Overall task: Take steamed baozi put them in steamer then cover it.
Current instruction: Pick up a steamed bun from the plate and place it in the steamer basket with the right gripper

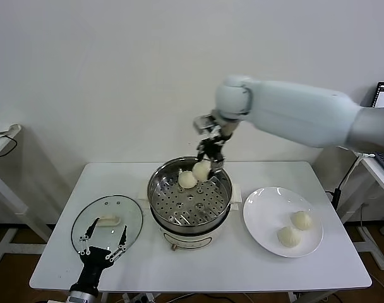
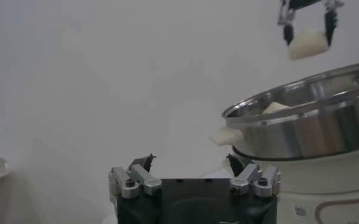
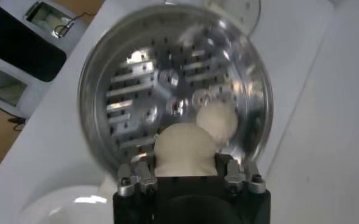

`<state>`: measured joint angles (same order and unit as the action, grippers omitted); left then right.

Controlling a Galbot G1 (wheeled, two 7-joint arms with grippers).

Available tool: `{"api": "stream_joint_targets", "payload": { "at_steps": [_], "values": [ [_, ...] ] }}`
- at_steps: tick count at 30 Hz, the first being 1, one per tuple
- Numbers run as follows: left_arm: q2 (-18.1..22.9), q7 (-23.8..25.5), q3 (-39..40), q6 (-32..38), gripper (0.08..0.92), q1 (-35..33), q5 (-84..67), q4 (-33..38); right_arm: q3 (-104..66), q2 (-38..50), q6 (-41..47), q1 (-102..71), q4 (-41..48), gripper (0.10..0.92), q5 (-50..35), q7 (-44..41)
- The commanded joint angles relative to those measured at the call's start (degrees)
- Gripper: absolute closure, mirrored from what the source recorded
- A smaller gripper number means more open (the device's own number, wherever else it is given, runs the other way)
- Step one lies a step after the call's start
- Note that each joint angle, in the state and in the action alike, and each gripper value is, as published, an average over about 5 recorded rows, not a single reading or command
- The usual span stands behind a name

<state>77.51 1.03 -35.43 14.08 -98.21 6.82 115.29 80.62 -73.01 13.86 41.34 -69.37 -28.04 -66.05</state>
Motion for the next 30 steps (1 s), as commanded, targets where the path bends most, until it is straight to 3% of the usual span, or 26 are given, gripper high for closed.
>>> {"api": "stream_joint_targets", "payload": {
  "at_steps": [1,20,26,30],
  "values": [
    [0.0,-0.1,0.0,0.0,0.177,0.0,0.0,0.0,4.0,-11.7,2.9,-2.3,3.7,0.385,-3.2,5.1],
    [0.1,-0.1,-0.8,0.5,0.177,0.1,0.0,-0.6,3.3,-15.0,3.1,-9.9,8.1,0.376,0.2,8.0],
    [0.1,-0.1,-0.9,0.5,0.177,0.1,0.0,-0.5,2.8,-13.7,3.0,-9.8,6.8,0.249,0.9,7.9],
    [0.2,-0.1,-1.0,0.5,0.177,0.1,0.0,-0.5,2.1,-10.0,3.0,-7.9,3.0,0.207,1.9,7.2]
  ]
}}
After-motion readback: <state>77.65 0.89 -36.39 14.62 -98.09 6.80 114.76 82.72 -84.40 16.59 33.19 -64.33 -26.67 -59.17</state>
